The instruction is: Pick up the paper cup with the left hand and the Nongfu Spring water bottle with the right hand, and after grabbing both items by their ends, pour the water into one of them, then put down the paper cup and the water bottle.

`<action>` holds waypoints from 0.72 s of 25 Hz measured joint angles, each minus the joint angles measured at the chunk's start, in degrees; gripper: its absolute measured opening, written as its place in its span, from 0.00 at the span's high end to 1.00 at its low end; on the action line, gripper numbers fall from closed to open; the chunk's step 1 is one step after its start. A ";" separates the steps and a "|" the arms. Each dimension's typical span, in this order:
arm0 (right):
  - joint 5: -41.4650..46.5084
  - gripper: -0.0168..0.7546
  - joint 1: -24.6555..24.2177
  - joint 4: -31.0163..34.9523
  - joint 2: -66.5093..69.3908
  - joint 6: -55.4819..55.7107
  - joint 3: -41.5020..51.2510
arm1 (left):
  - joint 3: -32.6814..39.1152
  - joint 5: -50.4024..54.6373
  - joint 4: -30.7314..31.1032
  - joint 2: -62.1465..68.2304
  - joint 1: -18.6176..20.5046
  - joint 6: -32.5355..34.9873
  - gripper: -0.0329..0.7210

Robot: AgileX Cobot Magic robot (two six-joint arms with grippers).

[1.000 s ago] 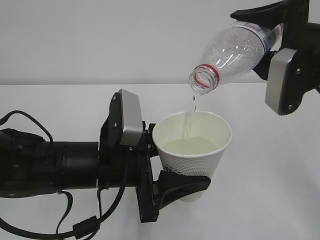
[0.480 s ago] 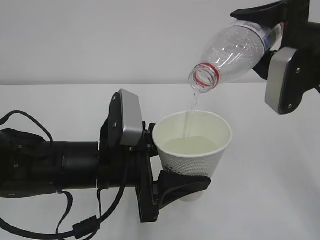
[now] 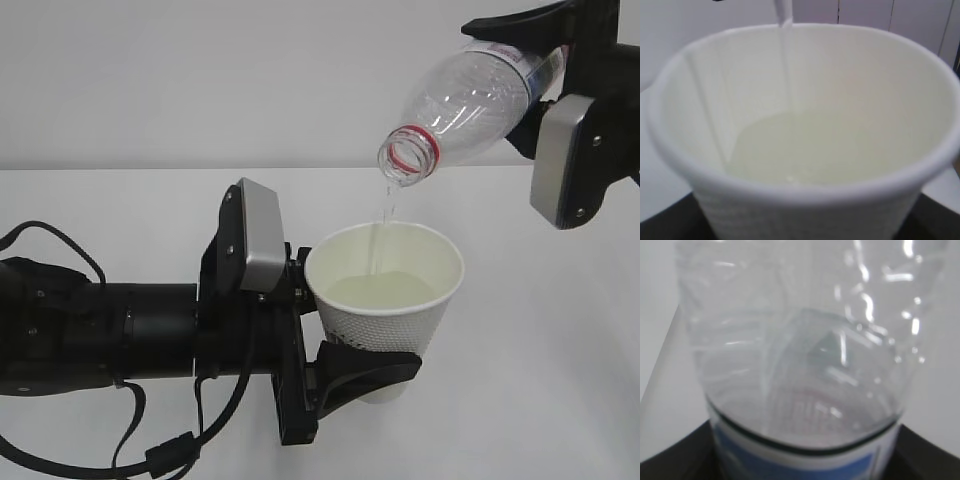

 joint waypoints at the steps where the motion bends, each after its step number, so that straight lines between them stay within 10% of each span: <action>1: -0.05 0.36 0.00 0.00 0.00 0.00 0.00 | 0.00 0.00 0.00 0.00 0.00 0.00 0.25; 18: -0.05 0.36 0.00 0.00 0.00 -0.34 0.00 | 0.00 0.00 0.00 0.00 0.00 0.00 0.25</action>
